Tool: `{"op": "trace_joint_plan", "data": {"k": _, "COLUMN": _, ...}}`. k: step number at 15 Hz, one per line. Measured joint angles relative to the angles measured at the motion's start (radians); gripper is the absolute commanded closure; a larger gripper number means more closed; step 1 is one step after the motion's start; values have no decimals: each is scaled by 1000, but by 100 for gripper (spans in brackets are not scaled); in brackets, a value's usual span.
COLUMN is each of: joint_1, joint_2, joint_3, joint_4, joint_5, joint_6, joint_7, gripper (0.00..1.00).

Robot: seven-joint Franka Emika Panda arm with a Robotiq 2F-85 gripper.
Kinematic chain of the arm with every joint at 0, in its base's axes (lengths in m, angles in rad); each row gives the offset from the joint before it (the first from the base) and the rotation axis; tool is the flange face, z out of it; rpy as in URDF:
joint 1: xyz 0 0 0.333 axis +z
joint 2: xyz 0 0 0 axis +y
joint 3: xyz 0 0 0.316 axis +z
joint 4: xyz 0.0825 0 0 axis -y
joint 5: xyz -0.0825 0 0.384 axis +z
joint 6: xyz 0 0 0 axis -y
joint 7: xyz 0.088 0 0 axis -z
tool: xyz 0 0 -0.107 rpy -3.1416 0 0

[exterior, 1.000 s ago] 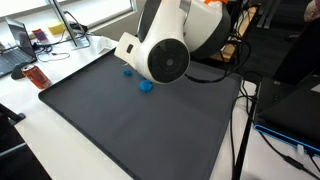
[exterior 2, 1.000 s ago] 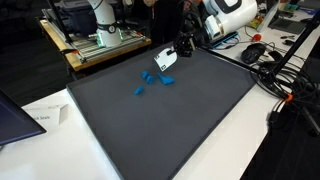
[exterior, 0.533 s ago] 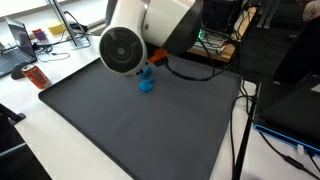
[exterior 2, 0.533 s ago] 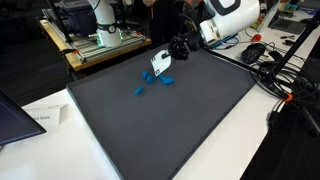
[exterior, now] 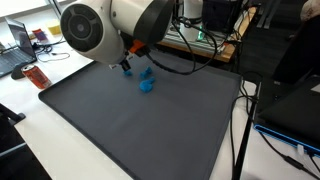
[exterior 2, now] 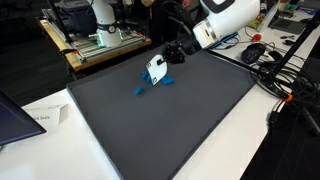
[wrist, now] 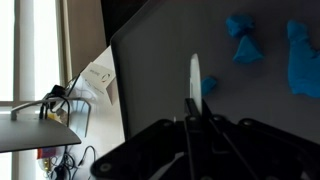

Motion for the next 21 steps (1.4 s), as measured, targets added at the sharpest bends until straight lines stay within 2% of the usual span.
{"op": "trace_joint_plan", "data": {"k": 6, "joint_1": -33, "joint_2": -96, "joint_3": -8, "joint_4": -131, "joint_5": 18, "joint_6": 130, "joint_7": -129, "gripper": 99}}
{"op": "trace_joint_plan", "data": {"k": 14, "joint_1": -75, "joint_2": -263, "joint_3": -8, "joint_4": -369, "joint_5": 126, "joint_6": 341, "joint_7": -222, "gripper": 99}}
{"op": "trace_joint_plan", "data": {"k": 21, "joint_1": -111, "joint_2": -351, "joint_3": -7, "joint_4": -485, "joint_5": 222, "joint_6": 468, "joint_7": -302, "gripper": 99}}
